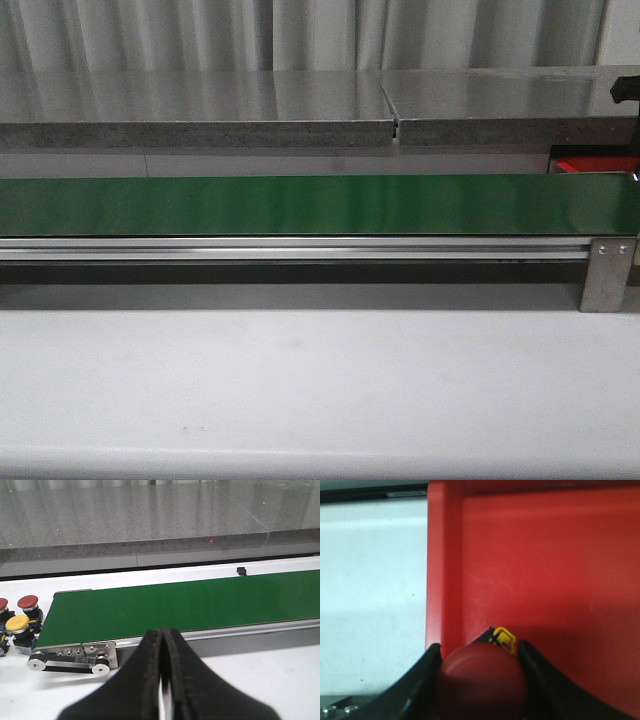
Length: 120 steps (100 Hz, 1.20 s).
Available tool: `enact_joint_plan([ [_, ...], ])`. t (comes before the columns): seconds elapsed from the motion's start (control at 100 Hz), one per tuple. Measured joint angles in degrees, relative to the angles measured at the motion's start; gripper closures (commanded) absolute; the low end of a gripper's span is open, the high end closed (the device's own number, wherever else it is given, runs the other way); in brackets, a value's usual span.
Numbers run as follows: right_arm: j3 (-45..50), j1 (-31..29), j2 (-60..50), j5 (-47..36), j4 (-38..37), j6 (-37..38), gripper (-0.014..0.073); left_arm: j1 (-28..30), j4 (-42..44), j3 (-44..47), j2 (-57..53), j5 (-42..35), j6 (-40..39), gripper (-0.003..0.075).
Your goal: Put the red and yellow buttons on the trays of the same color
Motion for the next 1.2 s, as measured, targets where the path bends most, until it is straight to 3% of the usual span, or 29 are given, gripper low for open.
enact_joint_plan([
  [0.35,-3.32,0.0,4.16,0.33,0.07,0.48,0.0405,0.0,0.0,0.0,0.0,0.0,0.0,0.0741],
  [0.42,-3.32,0.0,4.28,0.33,0.07,0.7,0.0337,0.0,0.0,0.0,0.0,0.0,0.0,0.0741],
  [0.54,-3.37,0.0,4.38,0.33,0.34,0.84,0.0132,0.0,0.0,0.0,0.0,0.0,0.0,0.0741],
  [0.64,-3.37,0.0,4.38,0.33,0.73,0.95,0.004,0.0,0.0,0.0,0.0,0.0,0.0,0.0741],
  [1.2,-3.3,0.0,0.08,0.61,0.86,1.05,0.0051,0.0,0.0,0.0,0.0,0.0,0.0,0.0741],
])
